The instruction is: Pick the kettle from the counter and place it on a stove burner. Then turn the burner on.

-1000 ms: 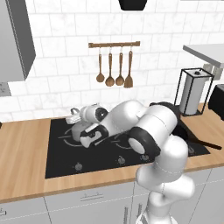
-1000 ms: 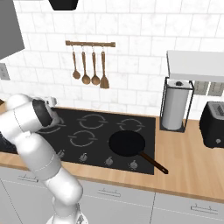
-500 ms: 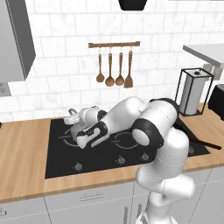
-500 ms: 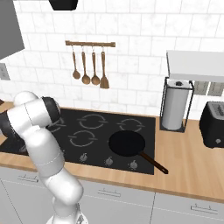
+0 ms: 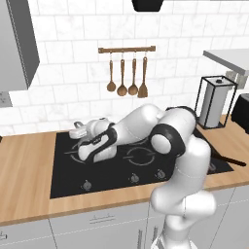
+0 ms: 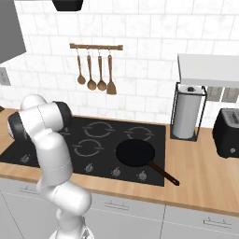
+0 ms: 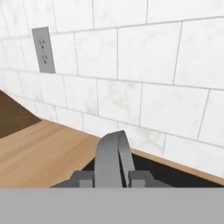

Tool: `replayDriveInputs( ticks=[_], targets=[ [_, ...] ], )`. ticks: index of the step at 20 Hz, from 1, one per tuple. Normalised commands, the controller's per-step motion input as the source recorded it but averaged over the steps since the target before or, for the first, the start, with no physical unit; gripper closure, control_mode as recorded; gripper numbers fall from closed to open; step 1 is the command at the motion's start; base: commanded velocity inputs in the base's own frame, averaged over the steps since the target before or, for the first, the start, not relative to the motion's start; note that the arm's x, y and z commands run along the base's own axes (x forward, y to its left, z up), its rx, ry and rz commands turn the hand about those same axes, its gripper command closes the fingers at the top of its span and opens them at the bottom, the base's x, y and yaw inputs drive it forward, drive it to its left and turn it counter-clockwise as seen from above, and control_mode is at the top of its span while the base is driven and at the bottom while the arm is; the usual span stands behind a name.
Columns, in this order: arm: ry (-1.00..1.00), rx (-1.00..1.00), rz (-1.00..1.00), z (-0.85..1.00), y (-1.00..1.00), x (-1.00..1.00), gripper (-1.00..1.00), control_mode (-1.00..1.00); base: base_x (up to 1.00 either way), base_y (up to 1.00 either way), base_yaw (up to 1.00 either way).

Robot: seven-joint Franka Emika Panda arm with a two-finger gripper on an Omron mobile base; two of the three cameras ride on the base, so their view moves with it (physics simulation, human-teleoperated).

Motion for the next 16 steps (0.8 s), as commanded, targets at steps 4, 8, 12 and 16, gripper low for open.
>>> replayDriveInputs(
  ticks=[4,8,12,16],
  targets=[
    [0.01,0.01,0.02,-0.56,0.0,0.0,1.0,-1.0,0.0,0.0,0.0],
    [0.0,0.03,0.01,-0.39,0.0,0.0,1.0,-1.0,0.0,0.0,0.0],
    [-0.01,0.11,0.01,0.08,0.0,0.0,1.0,-1.0,0.0,0.0,0.0],
    [0.0,0.15,0.0,0.02,-0.06,0.0,1.0,-1.0,0.0,0.0,0.0]
  ],
)
